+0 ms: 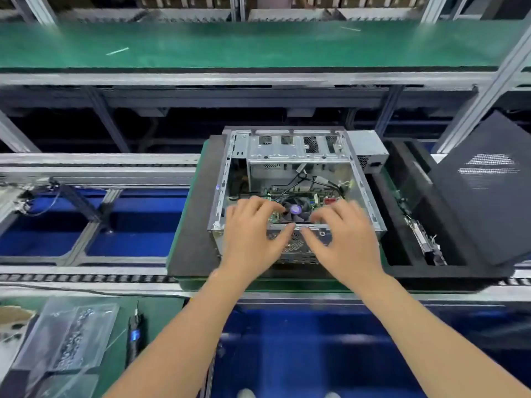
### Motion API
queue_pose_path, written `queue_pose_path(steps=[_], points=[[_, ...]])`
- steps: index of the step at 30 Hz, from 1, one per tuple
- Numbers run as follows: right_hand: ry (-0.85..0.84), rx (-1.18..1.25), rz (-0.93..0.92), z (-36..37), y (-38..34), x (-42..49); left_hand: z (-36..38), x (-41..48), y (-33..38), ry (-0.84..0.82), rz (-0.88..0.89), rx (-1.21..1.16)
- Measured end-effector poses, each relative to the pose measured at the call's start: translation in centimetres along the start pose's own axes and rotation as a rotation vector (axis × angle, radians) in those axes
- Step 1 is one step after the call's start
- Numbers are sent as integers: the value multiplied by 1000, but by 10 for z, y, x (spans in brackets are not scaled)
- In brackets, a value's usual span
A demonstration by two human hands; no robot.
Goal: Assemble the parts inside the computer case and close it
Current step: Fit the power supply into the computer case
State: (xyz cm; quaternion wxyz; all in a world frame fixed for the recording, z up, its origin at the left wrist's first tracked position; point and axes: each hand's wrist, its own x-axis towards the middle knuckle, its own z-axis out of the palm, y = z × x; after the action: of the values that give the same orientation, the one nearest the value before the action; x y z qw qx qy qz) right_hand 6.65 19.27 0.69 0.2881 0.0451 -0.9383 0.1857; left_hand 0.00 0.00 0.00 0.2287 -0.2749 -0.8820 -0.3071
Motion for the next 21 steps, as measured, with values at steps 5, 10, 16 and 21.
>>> queue_pose_path(steps=[5, 10, 16, 21], points=[[-416, -184, 186, 4, 22, 24, 4, 13, -31, -321, -125, 283], [-322, -341, 61, 26, 29, 11, 6, 10, -39, -280, -44, 414], [-239, -384, 5, 41, 22, 19, 2, 21, -54, -293, -66, 388], [-300, -395, 12, 52, 18, 32, 2, 29, -68, -311, -92, 403]])
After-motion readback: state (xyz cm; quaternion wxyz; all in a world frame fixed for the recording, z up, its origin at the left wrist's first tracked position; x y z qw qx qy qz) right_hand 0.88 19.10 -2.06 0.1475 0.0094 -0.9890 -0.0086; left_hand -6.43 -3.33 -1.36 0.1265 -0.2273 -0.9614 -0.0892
